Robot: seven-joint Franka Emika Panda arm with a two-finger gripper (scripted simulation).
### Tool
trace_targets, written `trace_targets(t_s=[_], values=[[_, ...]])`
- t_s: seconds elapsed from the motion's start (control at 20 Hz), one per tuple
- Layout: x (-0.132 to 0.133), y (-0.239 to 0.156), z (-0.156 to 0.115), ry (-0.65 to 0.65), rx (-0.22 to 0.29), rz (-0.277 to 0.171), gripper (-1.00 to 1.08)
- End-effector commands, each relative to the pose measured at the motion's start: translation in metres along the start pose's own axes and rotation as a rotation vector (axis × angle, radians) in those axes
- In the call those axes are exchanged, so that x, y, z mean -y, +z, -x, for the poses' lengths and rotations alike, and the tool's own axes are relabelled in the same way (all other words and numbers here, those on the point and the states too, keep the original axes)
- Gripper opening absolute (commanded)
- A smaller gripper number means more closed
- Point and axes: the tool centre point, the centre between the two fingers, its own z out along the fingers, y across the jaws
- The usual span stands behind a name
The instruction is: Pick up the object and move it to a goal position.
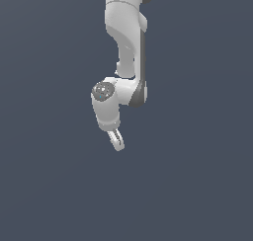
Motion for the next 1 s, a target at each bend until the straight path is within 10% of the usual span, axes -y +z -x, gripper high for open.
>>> trace_targets(t_s=[0.0,0.95], values=[[-0.001,0.003,-0.002,0.03,-0.002,-0.001,1.0],[-0.003,0.048,-0.003,0.05,-0.004,-0.001,1.0]])
